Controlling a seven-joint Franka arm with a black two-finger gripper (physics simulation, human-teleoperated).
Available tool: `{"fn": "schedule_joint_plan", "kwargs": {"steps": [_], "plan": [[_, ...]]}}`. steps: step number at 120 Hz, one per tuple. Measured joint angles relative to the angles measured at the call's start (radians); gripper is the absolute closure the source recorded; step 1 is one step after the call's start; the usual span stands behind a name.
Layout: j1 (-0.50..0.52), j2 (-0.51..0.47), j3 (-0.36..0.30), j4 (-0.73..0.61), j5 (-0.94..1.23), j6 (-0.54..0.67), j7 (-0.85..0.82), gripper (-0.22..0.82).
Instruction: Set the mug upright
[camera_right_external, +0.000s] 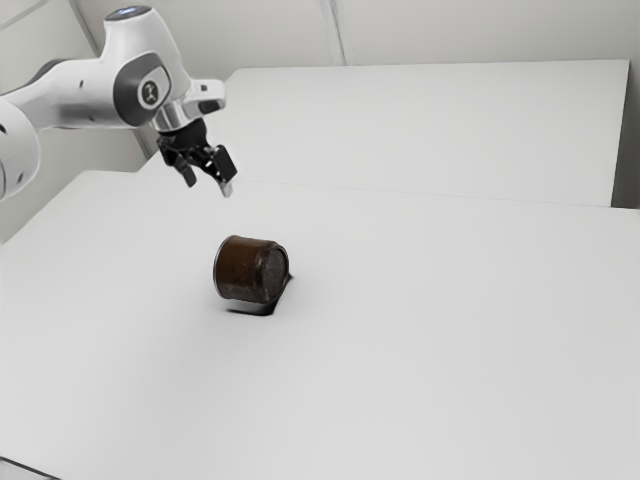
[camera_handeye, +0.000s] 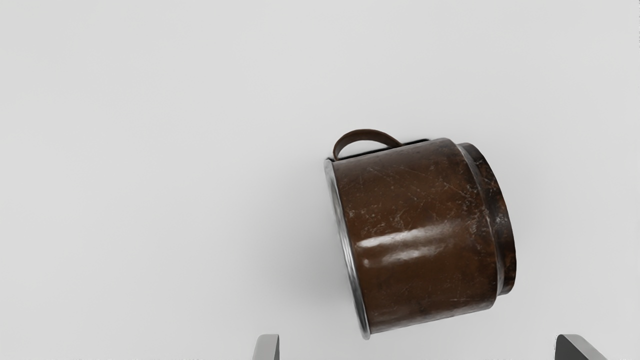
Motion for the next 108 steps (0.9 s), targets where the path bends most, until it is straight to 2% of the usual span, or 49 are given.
{"fn": "schedule_joint_plan", "kwargs": {"steps": [20,36,49,77,108], "plan": [[0.02,-0.033,0.038,-0.066,-0.068,-0.001,0.024,0.0],[0.146,0.062,0.041,-0.068,-0.278,-0.034,0.109,0.0],[0.202,0.132,0.041,-0.061,-0.461,-0.093,0.19,0.0],[0.249,0.227,0.055,-0.058,-0.729,-0.206,0.338,0.0],[0.273,0.302,0.057,-0.061,-0.89,-0.254,0.452,0.0]]}}
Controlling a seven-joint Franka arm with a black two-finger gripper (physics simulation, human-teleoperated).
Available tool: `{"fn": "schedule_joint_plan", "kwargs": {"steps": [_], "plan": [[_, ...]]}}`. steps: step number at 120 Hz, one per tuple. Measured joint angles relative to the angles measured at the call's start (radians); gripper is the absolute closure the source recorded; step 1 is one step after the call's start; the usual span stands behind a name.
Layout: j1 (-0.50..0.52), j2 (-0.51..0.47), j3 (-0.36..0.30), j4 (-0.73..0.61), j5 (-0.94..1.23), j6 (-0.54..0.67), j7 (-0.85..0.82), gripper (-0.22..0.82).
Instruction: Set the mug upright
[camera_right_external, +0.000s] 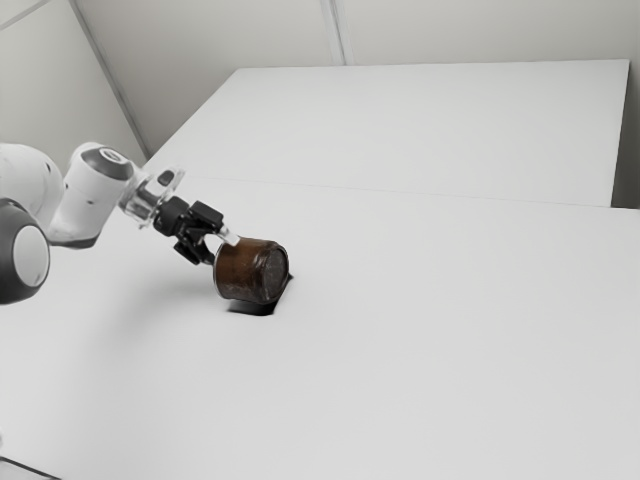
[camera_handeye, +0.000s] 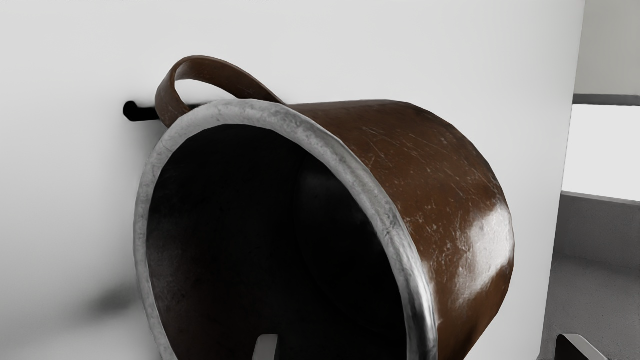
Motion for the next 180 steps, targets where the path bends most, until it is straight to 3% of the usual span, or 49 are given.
{"fn": "schedule_joint_plan", "kwargs": {"steps": [28,81,112,151,180], "plan": [[0.01,0.035,0.0,0.015,-0.06,-0.041,0.085,0.03],[0.016,0.044,0.0,0.002,-0.132,-0.078,0.188,0.53],[0.016,0.041,0.0,-0.009,-0.2,-0.099,0.229,0.72],[0.016,-0.004,-0.007,-0.027,-0.224,-0.084,0.253,0.77],[-0.034,-0.144,-0.06,-0.104,-0.045,0.158,0.158,0.78]]}}
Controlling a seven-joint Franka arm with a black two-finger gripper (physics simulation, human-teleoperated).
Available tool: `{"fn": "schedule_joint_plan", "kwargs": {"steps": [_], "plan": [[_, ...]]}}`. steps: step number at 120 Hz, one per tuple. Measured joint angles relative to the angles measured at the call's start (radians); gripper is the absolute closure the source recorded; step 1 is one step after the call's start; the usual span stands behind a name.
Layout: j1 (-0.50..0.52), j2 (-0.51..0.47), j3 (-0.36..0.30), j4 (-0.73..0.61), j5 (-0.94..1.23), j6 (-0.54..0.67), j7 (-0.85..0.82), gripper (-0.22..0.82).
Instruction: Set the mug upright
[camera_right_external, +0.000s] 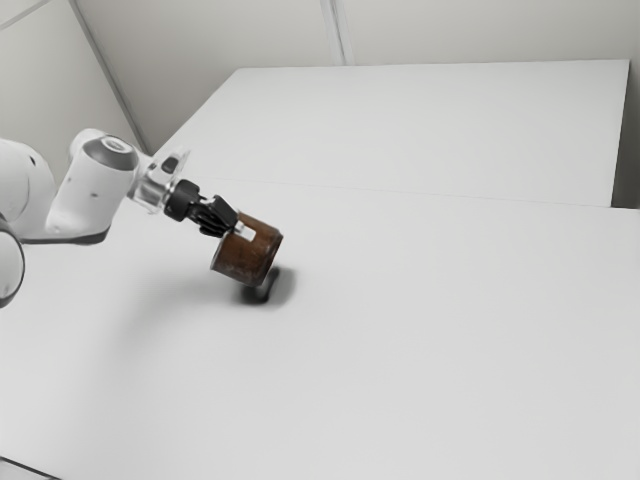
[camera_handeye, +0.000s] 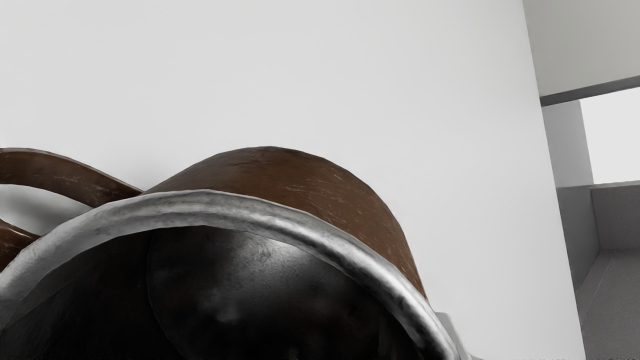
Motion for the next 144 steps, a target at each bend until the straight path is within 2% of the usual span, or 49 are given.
{"fn": "schedule_joint_plan", "kwargs": {"steps": [17,38,83,115,144], "plan": [[-0.064,-0.063,-0.004,-0.041,0.177,0.135,-0.105,0.78],[-0.117,-0.094,-0.004,-0.077,0.378,0.267,-0.257,0.78],[-0.231,-0.192,-0.002,-0.208,0.769,0.393,-0.657,0.78],[-0.271,-0.229,0.003,-0.332,0.865,0.495,-0.887,0.78],[-0.282,-0.234,0.01,-0.367,0.891,0.553,-1.03,0.78]]}}
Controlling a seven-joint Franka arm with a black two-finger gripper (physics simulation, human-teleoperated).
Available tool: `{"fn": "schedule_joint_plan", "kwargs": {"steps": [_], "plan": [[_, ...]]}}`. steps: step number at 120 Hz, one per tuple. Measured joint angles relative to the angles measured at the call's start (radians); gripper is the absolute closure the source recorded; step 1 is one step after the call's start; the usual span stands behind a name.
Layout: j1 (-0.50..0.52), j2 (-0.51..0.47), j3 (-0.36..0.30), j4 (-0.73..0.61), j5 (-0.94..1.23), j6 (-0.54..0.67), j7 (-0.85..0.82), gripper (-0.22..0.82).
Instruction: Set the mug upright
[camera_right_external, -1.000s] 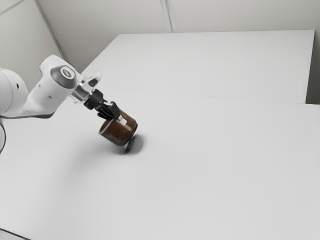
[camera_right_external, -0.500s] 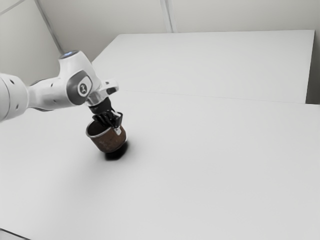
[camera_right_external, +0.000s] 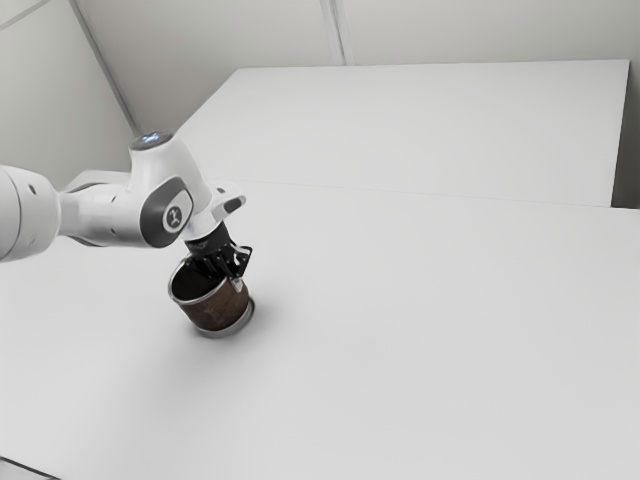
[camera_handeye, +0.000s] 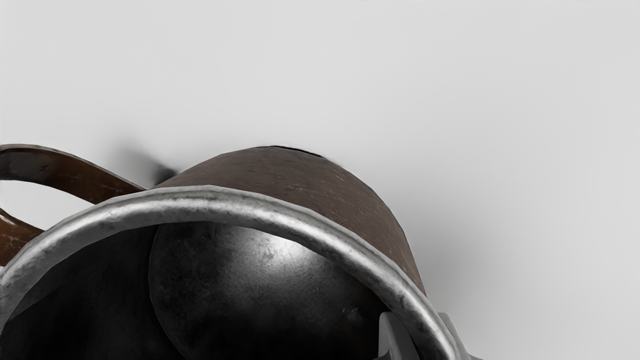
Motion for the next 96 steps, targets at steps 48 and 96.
{"fn": "schedule_joint_plan", "kwargs": {"steps": [48,96], "plan": [[-0.012,0.026,0.01,0.053,0.08,-0.011,-0.121,0.29],[-0.015,0.014,0.011,0.116,0.082,-0.037,-0.142,0.04]]}}
